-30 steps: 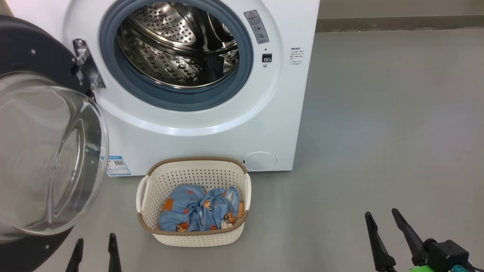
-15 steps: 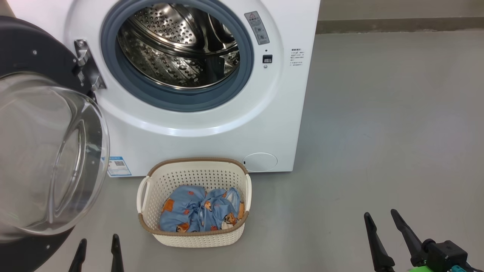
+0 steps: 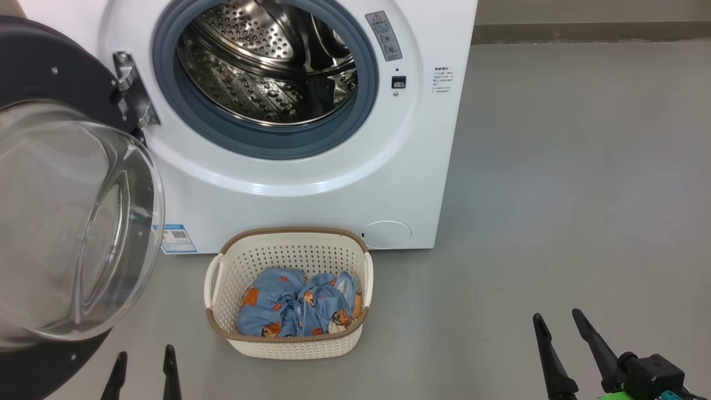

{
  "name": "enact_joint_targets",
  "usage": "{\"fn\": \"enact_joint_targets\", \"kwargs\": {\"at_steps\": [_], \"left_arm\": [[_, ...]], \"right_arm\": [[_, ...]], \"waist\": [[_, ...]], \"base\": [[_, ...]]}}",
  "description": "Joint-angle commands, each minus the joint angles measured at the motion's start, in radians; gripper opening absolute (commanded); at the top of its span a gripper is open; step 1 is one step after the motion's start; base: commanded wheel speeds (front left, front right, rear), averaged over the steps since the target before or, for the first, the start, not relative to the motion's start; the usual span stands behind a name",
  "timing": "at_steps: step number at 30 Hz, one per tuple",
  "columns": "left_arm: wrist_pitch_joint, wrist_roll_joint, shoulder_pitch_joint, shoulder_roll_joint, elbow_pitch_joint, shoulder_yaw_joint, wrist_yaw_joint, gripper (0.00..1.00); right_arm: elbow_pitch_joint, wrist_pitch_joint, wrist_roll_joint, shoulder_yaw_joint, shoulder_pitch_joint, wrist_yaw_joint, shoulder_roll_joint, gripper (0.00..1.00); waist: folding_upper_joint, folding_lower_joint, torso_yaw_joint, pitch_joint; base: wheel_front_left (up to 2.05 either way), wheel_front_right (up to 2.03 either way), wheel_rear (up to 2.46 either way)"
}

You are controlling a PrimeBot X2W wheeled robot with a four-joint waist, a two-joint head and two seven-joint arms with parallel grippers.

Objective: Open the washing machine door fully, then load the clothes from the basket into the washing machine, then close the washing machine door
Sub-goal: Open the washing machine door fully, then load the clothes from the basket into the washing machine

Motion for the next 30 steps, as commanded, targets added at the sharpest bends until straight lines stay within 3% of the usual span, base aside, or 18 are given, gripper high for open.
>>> {"fn": "enact_joint_targets", "kwargs": {"at_steps": [1,14,30], "left_arm": [[-0.006,0.007,-0.037,0.013,-0.023,0.031,0.009,1.00],[-0.006,-0.004,-0.053,0.023,0.000,0.030,0.009,1.00],[-0.006,-0.006,-0.072,0.019,-0.007,0.052,0.020,1.00]], "right_arm": [[-0.018,-0.012,-0.002,0.029,-0.017,0.002,-0.005,1.00],[-0.015,-0.012,0.000,0.033,-0.019,0.002,-0.008,1.00],[-0.015,-0.012,0.015,0.044,-0.024,0.002,-0.015,1.00]], "waist": [[0.0000,0.0000,0.001,0.000],[0.0000,0.0000,0.010,0.009],[0.0000,0.0000,0.018,0.029]], "base": [[0.00,0.00,0.00],[0.50,-0.50,0.00],[1.90,-1.90,0.00]]}}
